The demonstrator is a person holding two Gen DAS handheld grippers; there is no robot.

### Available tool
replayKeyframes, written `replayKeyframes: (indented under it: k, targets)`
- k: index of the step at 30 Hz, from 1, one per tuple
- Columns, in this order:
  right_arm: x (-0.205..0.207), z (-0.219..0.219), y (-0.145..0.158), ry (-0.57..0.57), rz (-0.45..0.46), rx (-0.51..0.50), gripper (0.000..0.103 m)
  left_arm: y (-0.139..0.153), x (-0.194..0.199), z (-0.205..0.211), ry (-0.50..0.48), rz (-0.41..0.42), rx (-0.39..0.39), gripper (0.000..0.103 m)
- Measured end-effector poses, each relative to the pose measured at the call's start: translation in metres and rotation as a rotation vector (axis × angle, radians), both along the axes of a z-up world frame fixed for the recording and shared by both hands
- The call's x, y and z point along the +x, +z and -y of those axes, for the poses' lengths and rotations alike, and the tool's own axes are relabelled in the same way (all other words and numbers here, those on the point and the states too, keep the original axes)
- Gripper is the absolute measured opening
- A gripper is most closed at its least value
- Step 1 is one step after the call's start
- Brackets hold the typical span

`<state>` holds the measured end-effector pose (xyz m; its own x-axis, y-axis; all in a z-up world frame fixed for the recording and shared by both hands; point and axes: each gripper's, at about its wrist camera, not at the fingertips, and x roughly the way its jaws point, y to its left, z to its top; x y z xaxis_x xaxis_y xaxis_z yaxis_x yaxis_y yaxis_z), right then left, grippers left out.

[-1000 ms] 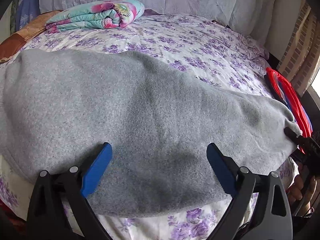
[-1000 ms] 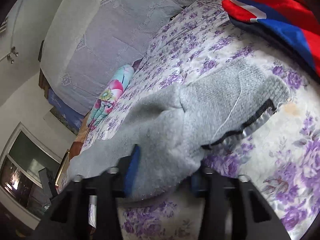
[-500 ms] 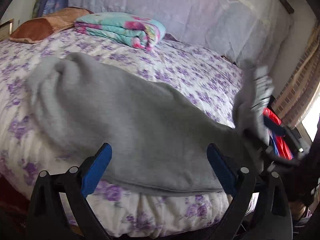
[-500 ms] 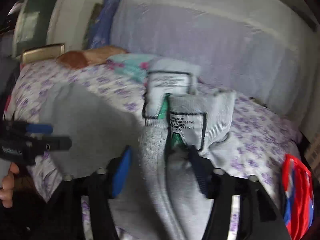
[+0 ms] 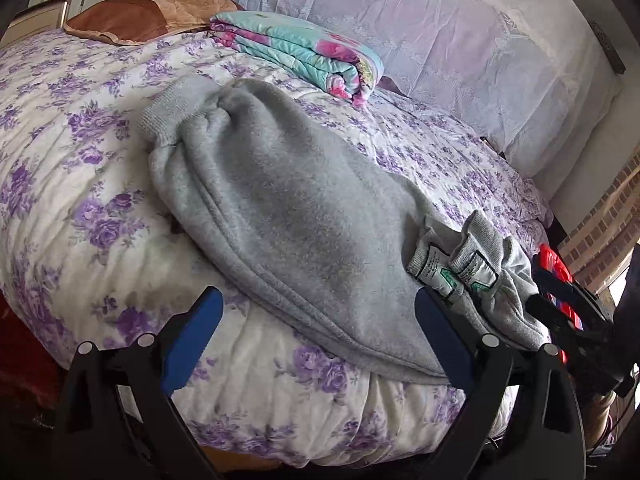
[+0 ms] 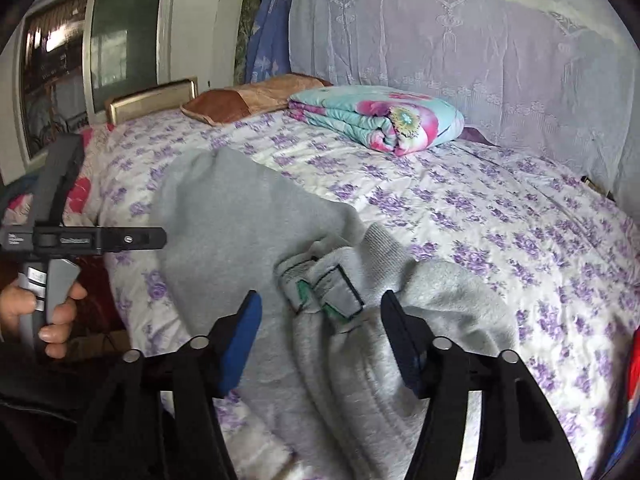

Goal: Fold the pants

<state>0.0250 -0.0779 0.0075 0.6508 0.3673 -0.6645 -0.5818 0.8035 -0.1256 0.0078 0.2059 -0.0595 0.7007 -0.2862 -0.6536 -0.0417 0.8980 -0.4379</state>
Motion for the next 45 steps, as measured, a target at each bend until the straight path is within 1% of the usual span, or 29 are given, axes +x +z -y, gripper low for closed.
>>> replayKeyframes:
  k: [1,2,4,5,6,7,8,11,12,13,15,16,17,18,19,20,21,26,27,29,31,32,33,34,35,37,39,41,45]
  targets:
    - [0.011,-0.004,-0.007,-0.024,-0.016,-0.049,0.034,-0.002,0.002,0.003,-0.009,-0.006,-0.003,0.094]
    - [0.023,-0.009,-0.016,-0.061,-0.043,-0.102,0.031,-0.003,0.002,0.006,-0.019,-0.009,-0.005,0.094]
    - [0.041,-0.012,-0.037,-0.099,-0.117,-0.18,0.034,-0.003,0.0,0.012,-0.027,-0.01,0.002,0.094]
    - [0.041,-0.013,-0.044,-0.099,-0.109,-0.214,0.035,-0.003,-0.001,0.013,-0.031,-0.009,0.008,0.094]
    - [0.037,-0.016,-0.048,-0.089,-0.082,-0.249,0.038,-0.004,-0.001,0.012,-0.032,-0.009,0.012,0.094]
    - [0.034,-0.018,-0.049,-0.085,-0.061,-0.273,0.046,-0.004,-0.002,0.011,-0.03,-0.011,0.014,0.094]
    - [0.032,-0.019,-0.051,-0.082,-0.057,-0.284,0.049,-0.005,-0.002,0.01,-0.028,-0.013,0.012,0.094]
    - [0.025,-0.02,-0.051,-0.127,-0.005,-0.34,0.049,-0.007,0.0,0.005,-0.02,-0.019,-0.004,0.094]
    - [0.022,-0.02,-0.048,-0.129,0.008,-0.337,0.053,-0.007,0.001,0.003,-0.02,-0.017,-0.009,0.094]
    - [0.02,-0.02,-0.046,-0.136,0.023,-0.339,0.062,-0.007,0.001,0.003,-0.022,-0.017,-0.007,0.094]
    - [0.024,-0.018,-0.047,-0.163,0.039,-0.355,0.067,-0.007,0.002,0.005,-0.03,-0.017,-0.001,0.094]
    - [0.03,-0.016,-0.051,-0.176,0.023,-0.357,0.065,-0.006,0.001,0.006,-0.035,-0.015,0.001,0.094]
    - [0.037,-0.014,-0.056,-0.181,-0.008,-0.348,0.058,-0.006,0.001,0.007,-0.037,-0.014,0.004,0.094]
    - [0.041,-0.011,-0.059,-0.174,-0.03,-0.322,0.04,-0.006,0.001,0.008,-0.036,-0.014,0.005,0.094]
    - [0.042,-0.009,-0.059,-0.184,-0.022,-0.311,0.023,-0.006,0.0,0.007,-0.036,-0.015,0.003,0.094]
    - [0.042,-0.007,-0.055,-0.189,-0.019,-0.294,0.022,-0.006,-0.001,0.007,-0.033,-0.015,0.0,0.094]
    - [0.041,-0.003,-0.045,-0.182,-0.032,-0.25,0.02,-0.005,-0.002,0.005,-0.031,-0.012,-0.004,0.094]
    - [0.035,0.019,0.018,-0.174,0.008,-0.073,0.021,-0.003,-0.003,0.001,-0.017,-0.01,-0.02,0.094]
    - [0.037,0.018,0.025,-0.149,-0.004,-0.037,0.021,-0.003,-0.003,0.001,-0.017,-0.009,-0.023,0.094]
    - [0.041,0.007,0.027,-0.095,-0.041,-0.011,0.022,-0.003,-0.003,0.002,-0.016,-0.012,-0.022,0.094]
    - [0.045,-0.016,0.009,-0.035,-0.074,-0.053,0.028,-0.003,-0.003,0.003,-0.019,-0.014,-0.023,0.094]
    - [0.049,-0.028,-0.008,-0.015,-0.099,-0.094,0.03,-0.002,-0.004,0.004,-0.019,-0.014,-0.023,0.094]
    - [0.053,-0.039,-0.028,-0.01,-0.122,-0.148,0.037,-0.001,-0.005,0.004,-0.019,-0.013,-0.021,0.094]
    - [0.056,-0.047,-0.047,-0.012,-0.144,-0.202,0.046,0.0,-0.007,0.005,-0.018,-0.012,-0.019,0.094]
    - [0.054,-0.05,-0.06,-0.006,-0.134,-0.23,0.052,0.0,-0.008,0.004,-0.016,-0.011,-0.018,0.094]
    - [0.041,-0.056,-0.064,0.027,-0.09,-0.259,0.063,0.001,-0.01,0.003,-0.011,-0.01,-0.015,0.094]
    - [0.035,-0.055,-0.056,0.055,-0.103,-0.243,0.069,-0.001,-0.009,0.0,-0.004,-0.017,-0.014,0.094]
    - [0.035,-0.052,-0.052,0.042,-0.102,-0.254,0.069,-0.004,-0.007,-0.001,-0.002,-0.025,-0.024,0.094]
    - [0.03,-0.054,-0.062,0.01,-0.068,-0.352,0.068,-0.004,-0.005,0.001,-0.012,-0.022,-0.022,0.094]
